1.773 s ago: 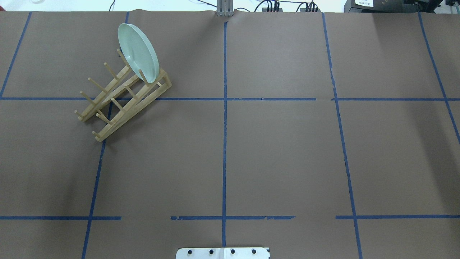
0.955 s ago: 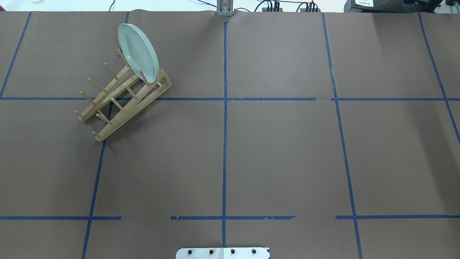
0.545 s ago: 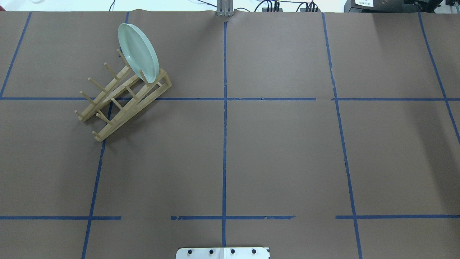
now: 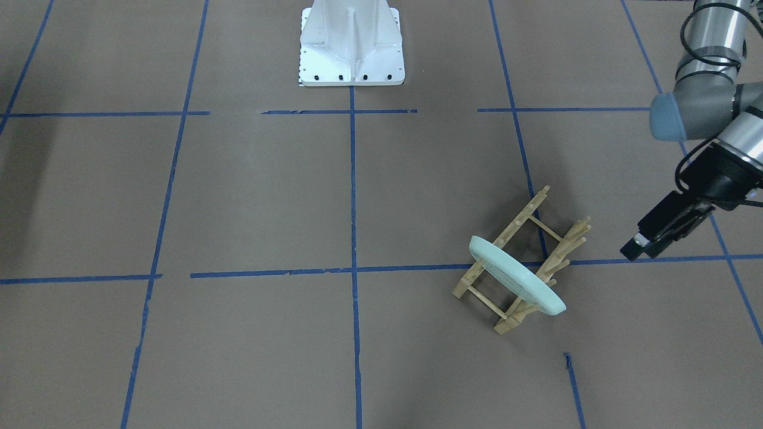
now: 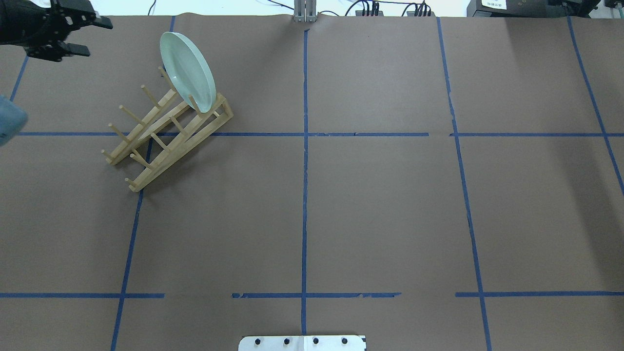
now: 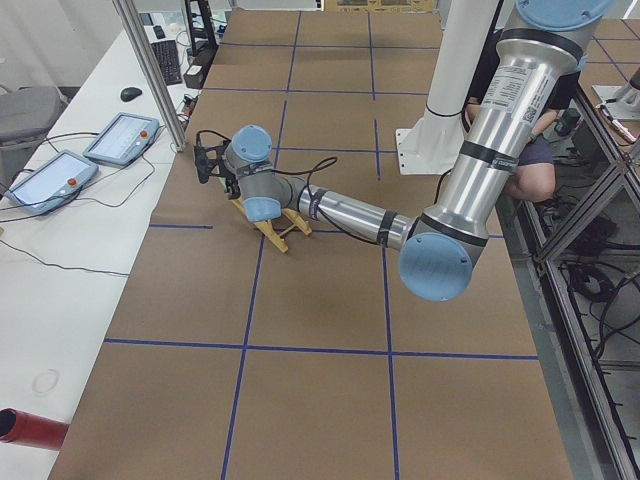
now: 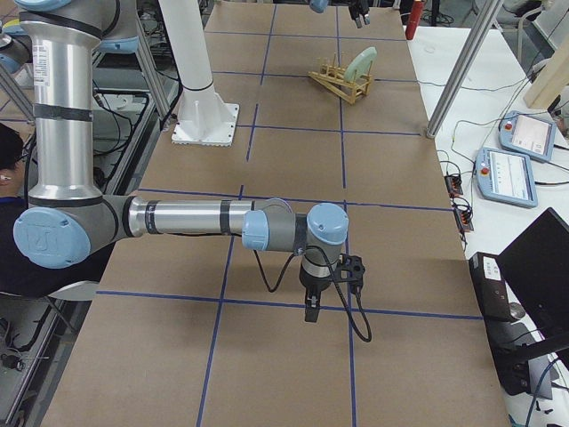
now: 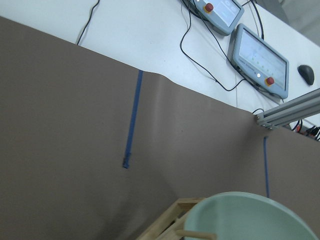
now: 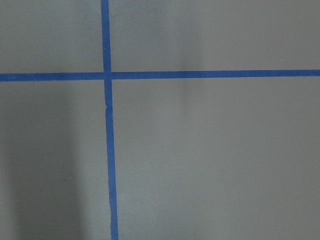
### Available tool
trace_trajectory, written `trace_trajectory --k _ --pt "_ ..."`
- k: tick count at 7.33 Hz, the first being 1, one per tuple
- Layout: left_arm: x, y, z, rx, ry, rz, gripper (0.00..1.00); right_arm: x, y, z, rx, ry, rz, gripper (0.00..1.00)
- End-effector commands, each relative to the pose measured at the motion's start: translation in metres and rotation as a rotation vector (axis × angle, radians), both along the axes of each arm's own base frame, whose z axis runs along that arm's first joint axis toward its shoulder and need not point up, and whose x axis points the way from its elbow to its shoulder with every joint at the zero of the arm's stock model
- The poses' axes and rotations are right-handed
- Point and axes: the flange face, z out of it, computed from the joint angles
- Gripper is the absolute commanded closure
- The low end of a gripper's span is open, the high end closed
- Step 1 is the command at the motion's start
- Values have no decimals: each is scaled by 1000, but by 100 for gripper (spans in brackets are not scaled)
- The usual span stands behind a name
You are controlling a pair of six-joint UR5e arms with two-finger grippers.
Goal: Place plate on table
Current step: 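Reach the left gripper to the top rim of the green plate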
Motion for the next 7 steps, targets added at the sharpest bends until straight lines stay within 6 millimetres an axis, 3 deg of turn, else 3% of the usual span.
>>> trace_trajectory --k 1,2,5,7 --pt "34 0 -40 -134 162 -55 0 0 0 0 0 0 0 0" --pt "38 -2 -56 -158 198 -57 0 0 0 0 0 0 -2 0" --pt "90 8 -71 -149 208 -43 2 1 0 0 1 0 0 0" --pt "107 11 -76 -142 207 -32 17 1 0 0 1 0 0 0"
